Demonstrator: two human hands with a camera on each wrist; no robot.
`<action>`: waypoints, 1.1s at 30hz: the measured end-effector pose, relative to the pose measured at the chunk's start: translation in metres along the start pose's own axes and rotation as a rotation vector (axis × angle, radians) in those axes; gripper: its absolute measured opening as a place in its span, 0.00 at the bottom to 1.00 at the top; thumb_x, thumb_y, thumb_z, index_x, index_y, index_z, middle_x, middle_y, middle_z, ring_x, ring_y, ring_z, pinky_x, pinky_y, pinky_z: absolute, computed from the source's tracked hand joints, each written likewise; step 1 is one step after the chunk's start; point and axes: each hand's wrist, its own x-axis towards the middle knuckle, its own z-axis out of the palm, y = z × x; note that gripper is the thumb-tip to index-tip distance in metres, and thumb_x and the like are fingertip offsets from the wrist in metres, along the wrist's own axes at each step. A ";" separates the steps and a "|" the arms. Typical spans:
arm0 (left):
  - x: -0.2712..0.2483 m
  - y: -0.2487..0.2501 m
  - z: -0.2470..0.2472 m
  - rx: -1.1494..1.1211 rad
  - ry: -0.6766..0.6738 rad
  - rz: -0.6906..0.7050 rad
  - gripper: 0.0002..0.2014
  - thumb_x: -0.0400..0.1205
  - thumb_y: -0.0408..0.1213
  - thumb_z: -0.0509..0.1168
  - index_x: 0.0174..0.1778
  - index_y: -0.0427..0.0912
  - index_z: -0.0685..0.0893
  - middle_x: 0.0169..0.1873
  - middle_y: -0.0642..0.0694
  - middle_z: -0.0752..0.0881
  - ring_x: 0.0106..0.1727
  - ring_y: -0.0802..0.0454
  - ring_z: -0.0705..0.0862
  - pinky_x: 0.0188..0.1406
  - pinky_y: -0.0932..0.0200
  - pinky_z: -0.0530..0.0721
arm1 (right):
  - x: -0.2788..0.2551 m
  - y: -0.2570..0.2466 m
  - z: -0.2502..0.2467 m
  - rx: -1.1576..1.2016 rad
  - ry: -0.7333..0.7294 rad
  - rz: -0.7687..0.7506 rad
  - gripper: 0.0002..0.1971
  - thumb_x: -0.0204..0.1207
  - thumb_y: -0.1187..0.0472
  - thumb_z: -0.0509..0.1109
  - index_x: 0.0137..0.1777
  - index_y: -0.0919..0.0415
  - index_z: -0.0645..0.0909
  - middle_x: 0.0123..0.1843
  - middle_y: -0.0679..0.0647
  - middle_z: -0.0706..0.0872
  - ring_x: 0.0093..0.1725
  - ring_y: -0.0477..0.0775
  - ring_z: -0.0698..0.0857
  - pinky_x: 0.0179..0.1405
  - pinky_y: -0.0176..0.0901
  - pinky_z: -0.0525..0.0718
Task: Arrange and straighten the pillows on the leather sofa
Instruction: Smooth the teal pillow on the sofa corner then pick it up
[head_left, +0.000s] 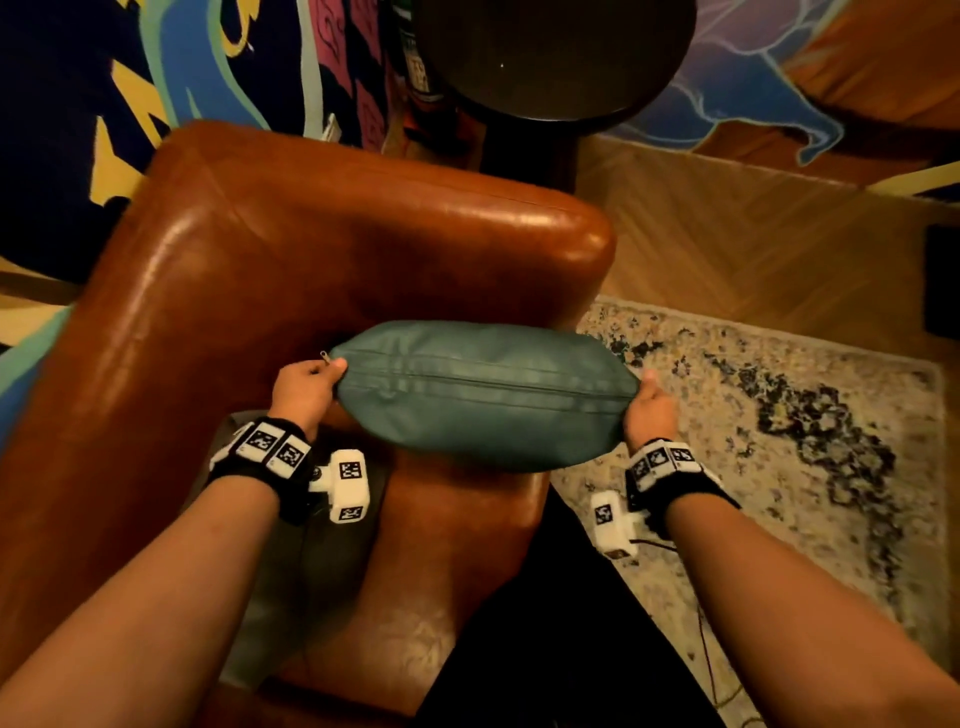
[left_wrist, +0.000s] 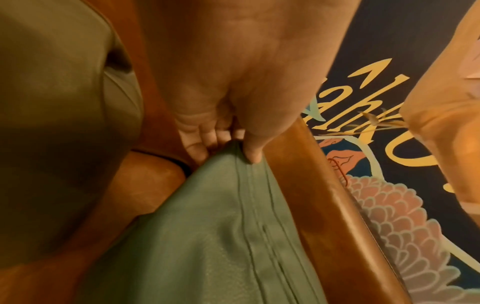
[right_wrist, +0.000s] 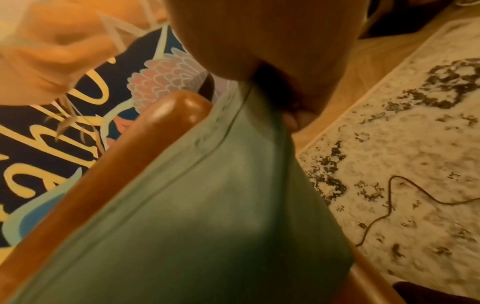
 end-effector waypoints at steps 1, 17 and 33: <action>0.010 -0.010 0.001 0.000 0.001 -0.002 0.12 0.79 0.47 0.72 0.37 0.41 0.89 0.49 0.32 0.91 0.52 0.33 0.90 0.56 0.36 0.88 | -0.006 -0.005 0.004 0.004 0.023 -0.012 0.32 0.90 0.45 0.47 0.59 0.74 0.82 0.57 0.72 0.85 0.58 0.71 0.83 0.48 0.51 0.72; -0.026 0.007 -0.022 0.206 0.089 0.374 0.16 0.85 0.50 0.66 0.39 0.41 0.86 0.42 0.34 0.89 0.43 0.47 0.83 0.48 0.43 0.82 | -0.029 -0.002 -0.043 0.082 -0.052 -0.385 0.21 0.89 0.48 0.57 0.55 0.62 0.86 0.49 0.60 0.88 0.52 0.61 0.85 0.47 0.47 0.75; -0.005 0.003 -0.005 -0.251 0.016 -0.121 0.07 0.83 0.28 0.70 0.39 0.39 0.83 0.31 0.43 0.89 0.20 0.59 0.86 0.17 0.68 0.81 | -0.003 0.031 -0.026 0.798 -0.322 0.148 0.08 0.79 0.72 0.70 0.38 0.64 0.83 0.36 0.55 0.92 0.47 0.57 0.87 0.42 0.42 0.91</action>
